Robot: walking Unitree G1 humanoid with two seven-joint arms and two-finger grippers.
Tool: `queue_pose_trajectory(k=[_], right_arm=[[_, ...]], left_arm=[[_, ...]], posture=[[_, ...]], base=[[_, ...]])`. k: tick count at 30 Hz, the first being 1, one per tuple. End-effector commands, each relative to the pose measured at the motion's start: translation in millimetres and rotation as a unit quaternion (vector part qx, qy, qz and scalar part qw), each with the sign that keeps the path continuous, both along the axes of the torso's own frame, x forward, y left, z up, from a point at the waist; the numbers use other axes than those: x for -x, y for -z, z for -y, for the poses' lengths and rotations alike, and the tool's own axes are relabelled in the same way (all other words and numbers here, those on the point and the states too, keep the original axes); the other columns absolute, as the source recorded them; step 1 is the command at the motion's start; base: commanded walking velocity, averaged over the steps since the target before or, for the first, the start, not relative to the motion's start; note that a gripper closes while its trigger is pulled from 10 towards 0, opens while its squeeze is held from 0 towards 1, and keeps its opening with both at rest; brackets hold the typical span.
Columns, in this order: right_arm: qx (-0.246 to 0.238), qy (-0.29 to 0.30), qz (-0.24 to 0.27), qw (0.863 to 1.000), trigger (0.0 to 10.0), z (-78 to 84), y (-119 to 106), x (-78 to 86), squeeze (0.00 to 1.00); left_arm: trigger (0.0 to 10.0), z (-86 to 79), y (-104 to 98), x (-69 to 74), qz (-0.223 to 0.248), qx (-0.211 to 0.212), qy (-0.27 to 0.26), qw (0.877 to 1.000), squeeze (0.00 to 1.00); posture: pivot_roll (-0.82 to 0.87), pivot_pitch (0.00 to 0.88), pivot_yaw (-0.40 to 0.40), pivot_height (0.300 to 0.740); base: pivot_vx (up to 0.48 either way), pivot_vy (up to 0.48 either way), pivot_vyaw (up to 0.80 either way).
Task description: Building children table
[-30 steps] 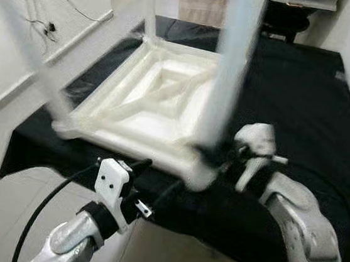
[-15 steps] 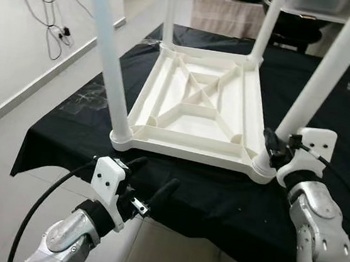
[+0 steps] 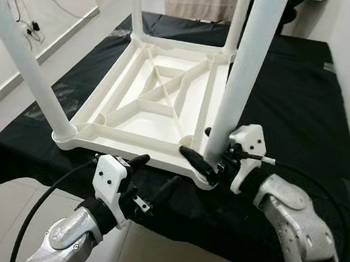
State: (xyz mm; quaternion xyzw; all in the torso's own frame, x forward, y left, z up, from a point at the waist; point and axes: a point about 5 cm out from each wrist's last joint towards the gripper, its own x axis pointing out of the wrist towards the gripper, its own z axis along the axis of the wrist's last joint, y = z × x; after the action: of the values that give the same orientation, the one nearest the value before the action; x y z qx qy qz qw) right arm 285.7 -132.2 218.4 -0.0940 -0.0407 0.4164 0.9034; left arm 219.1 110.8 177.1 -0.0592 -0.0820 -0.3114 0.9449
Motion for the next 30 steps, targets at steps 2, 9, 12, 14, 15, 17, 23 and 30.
queue_pose_trajectory(k=[2,9,12,14,15,17,23,30], right_arm=[[0.023,-0.060,-0.004,0.998,10.0,-7.9,3.4,0.8,0.00],[0.072,-0.140,0.005,0.987,10.0,-4.3,-1.2,-9.1,0.00],[0.073,-0.153,-0.001,0.985,0.8,-3.1,-0.6,-14.3,0.00],[0.073,-0.156,-0.003,0.985,0.8,-2.7,-0.4,-15.7,0.00],[0.072,-0.154,-0.006,0.985,0.0,-0.9,0.9,-19.0,0.00],[0.072,-0.154,-0.006,0.985,0.0,-0.9,0.9,-19.0,0.00],[0.064,-0.149,-0.024,0.986,0.0,7.6,9.1,-16.9,0.00],[-0.019,0.094,-0.051,0.994,0.0,38.3,19.4,-28.0,0.00]], left_arm=[[10.0,1.2,4.1,2.2,-0.007,0.004,0.001,1.000,0.00],[10.0,2.2,4.5,2.3,-0.008,0.005,0.000,1.000,0.00],[10.0,2.7,4.4,2.4,-0.008,0.006,0.000,1.000,0.00],[10.0,2.8,4.4,2.4,-0.008,0.006,0.001,1.000,0.00],[10.0,3.0,4.2,2.6,-0.007,0.006,0.001,1.000,0.00],[10.0,3.0,4.2,2.6,-0.007,0.006,0.001,1.000,0.00],[10.0,2.7,3.4,3.1,-0.007,0.007,0.001,1.000,0.00],[10.0,1.9,2.7,2.5,-0.006,0.008,0.001,1.000,0.00]], posture=[[0.02,0.165,0.015,0.740],[0.02,0.161,0.013,0.740],[0.02,0.160,0.012,0.740],[0.02,0.160,0.012,0.740],[0.02,0.162,0.011,0.740],[0.02,0.162,0.011,0.740],[0.01,0.169,0.015,0.740],[-0.03,0.185,-0.004,0.740]], base=[[0.000,0.000,0.00],[0.000,0.000,0.00],[0.000,0.000,0.00],[0.000,0.000,0.00],[0.000,0.000,0.00],[0.000,0.000,0.00],[0.000,0.000,0.00],[0.000,0.000,0.00]])
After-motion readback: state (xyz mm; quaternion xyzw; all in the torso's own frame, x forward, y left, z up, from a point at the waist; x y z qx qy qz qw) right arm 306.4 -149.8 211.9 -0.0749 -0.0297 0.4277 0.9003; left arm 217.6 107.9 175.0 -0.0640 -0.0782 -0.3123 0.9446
